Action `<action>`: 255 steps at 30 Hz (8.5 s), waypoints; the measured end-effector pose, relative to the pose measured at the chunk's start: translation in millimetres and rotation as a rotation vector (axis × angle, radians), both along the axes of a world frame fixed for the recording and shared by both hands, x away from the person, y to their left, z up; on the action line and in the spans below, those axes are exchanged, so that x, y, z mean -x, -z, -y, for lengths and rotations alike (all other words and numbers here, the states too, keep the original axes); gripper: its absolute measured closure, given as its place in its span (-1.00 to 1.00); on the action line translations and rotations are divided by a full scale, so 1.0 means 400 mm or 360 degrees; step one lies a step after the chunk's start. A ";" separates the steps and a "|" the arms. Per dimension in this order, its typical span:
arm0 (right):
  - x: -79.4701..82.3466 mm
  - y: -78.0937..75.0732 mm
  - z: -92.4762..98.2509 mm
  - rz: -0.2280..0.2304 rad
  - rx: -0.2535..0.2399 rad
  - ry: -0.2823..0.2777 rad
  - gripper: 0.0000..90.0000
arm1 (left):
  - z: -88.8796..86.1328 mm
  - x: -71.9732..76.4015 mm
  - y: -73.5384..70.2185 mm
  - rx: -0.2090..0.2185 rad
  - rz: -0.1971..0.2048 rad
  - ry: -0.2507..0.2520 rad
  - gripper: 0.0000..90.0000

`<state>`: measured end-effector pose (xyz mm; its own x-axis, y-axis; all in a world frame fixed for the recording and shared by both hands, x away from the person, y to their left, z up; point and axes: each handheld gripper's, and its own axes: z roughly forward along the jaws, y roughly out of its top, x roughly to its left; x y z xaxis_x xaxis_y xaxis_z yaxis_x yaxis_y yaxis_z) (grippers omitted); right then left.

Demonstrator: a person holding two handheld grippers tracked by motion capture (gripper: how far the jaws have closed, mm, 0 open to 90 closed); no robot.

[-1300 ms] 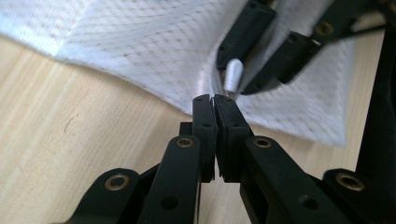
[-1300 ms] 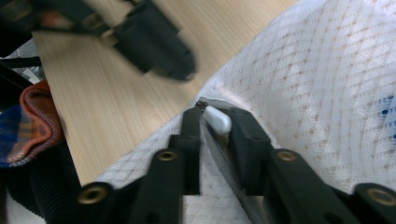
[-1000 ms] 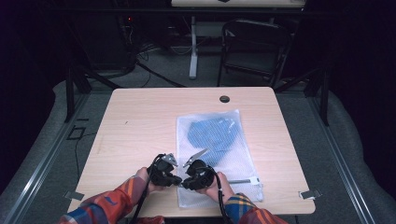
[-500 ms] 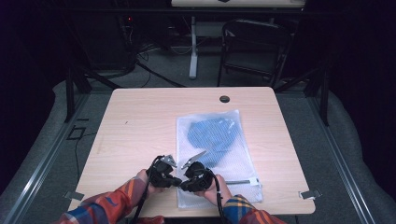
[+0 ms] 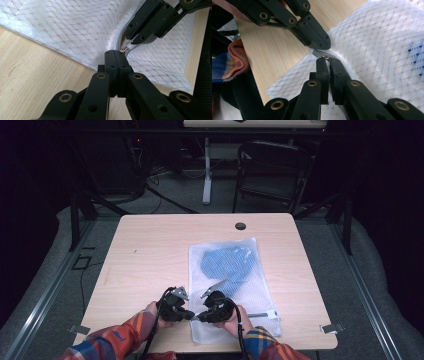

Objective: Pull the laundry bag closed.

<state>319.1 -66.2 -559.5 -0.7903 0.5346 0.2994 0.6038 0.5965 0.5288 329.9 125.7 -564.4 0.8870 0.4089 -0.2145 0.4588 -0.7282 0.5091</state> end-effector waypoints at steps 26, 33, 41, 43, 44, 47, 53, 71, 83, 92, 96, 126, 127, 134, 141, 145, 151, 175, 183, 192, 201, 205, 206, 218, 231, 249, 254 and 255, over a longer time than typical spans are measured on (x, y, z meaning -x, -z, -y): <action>0.004 0.005 -0.008 -0.0018 0.0055 0.0006 0.93 | 0.004 -0.004 -0.001 -0.0006 -0.0010 0.0014 1.00; -0.001 0.005 0.011 -0.0023 0.0064 0.0011 0.93 | 0.004 -0.005 -0.002 -0.0006 -0.0013 0.0020 1.00; -0.003 0.011 0.016 -0.0040 0.0045 0.0023 0.92 | 0.000 -0.012 -0.011 0.0038 -0.0019 0.0047 0.93; -0.004 0.014 0.018 -0.0042 0.0023 0.0044 0.92 | 0.006 -0.005 -0.016 0.0050 -0.0004 0.0073 1.00; -0.004 0.014 0.018 -0.0042 0.0023 0.0044 0.92 | 0.006 -0.005 -0.016 0.0050 -0.0004 0.0073 1.00; -0.004 0.016 0.020 -0.0044 0.0019 0.0049 0.92 | 0.024 0.005 -0.008 -0.0017 -0.0009 0.0127 1.00; -0.003 0.016 0.018 -0.0044 0.0044 0.0025 0.93 | 0.027 0.007 -0.004 -0.0033 -0.0023 0.0102 1.00; -0.002 0.007 0.060 -0.0068 0.0095 0.0058 0.93 | 0.024 0.003 -0.001 -0.0007 -0.0060 0.0076 1.00; -0.004 0.010 0.068 -0.0057 0.0081 0.0071 0.93 | 0.031 -0.006 -0.009 -0.0008 -0.0023 0.0123 0.86; -0.005 0.011 0.071 -0.0065 0.0078 0.0087 0.93 | 0.059 -0.016 -0.004 -0.0021 -0.0018 0.0084 0.92; -0.005 0.010 0.072 -0.0063 0.0081 0.0073 0.93 | 0.057 -0.013 -0.005 -0.0030 -0.0019 0.0079 0.94; -0.004 -0.003 0.130 -0.0066 0.0101 0.0113 0.93 | 0.053 -0.014 -0.001 -0.0003 -0.0027 0.0076 0.94; -0.004 -0.003 0.130 -0.0069 0.0096 0.0115 0.93 | 0.053 -0.015 -0.001 -0.0003 -0.0027 0.0076 0.94; -0.004 -0.005 0.137 -0.0076 0.0101 0.0114 0.93 | 0.053 -0.015 -0.001 -0.0002 -0.0031 0.0073 0.94; -0.003 -0.008 0.153 -0.0077 0.0097 0.0126 0.93 | 0.053 -0.015 -0.001 -0.0003 -0.0032 0.0072 0.94; -0.003 -0.011 0.163 -0.0078 0.0121 0.0132 0.93 | 0.053 -0.015 -0.002 -0.0008 -0.0032 0.0070 0.94; -0.002 -0.012 0.167 -0.0080 0.0124 0.0131 0.93 | 0.053 -0.015 -0.001 -0.0002 -0.0033 0.0069 0.94; 0.003 -0.020 0.210 -0.0071 0.0119 0.0190 0.93 | 0.053 -0.016 -0.002 -0.0006 -0.0034 0.0068 0.94; 0.005 -0.024 0.229 -0.0078 0.0112 0.0203 0.93 | 0.052 -0.017 -0.001 0.0000 -0.0044 0.0064 0.94; 0.002 -0.026 0.228 -0.0059 0.0136 0.0189 0.93 | 0.046 -0.023 -0.030 0.0087 -0.0001 0.0017 1.00; 0.001 -0.025 0.223 -0.0068 0.0132 0.0182 0.93 | 0.135 -0.006 -0.032 0.0101 0.0061 0.0136 1.00; 0.001 -0.023 0.221 -0.0060 0.0129 0.0192 0.93 | 0.171 -0.007 -0.007 0.0050 0.0061 0.0173 1.00; 0.001 -0.023 0.221 -0.0060 0.0129 0.0192 0.93 | 0.171 -0.007 -0.007 0.0050 0.0061 0.0173 1.00; 0.003 -0.024 0.224 -0.0057 0.0151 0.0199 0.93 | 0.167 -0.013 0.004 0.0044 0.0024 0.0146 1.00; 0.002 -0.028 0.246 -0.0071 0.0177 0.0213 0.93 | 0.166 -0.013 0.004 0.0045 0.0023 0.0152 1.00; 0.007 -0.034 0.295 -0.0080 0.0178 0.0286 0.93 | 0.165 -0.014 0.004 0.0043 0.0024 0.0157 1.00; 0.007 -0.035 0.303 -0.0082 0.0193 0.0293 0.92 | 0.164 -0.014 0.003 0.0032 0.0032 0.0152 1.00; 0.008 -0.036 0.306 -0.0083 0.0206 0.0292 0.92 | 0.163 -0.016 0.005 0.0043 0.0024 0.0151 1.00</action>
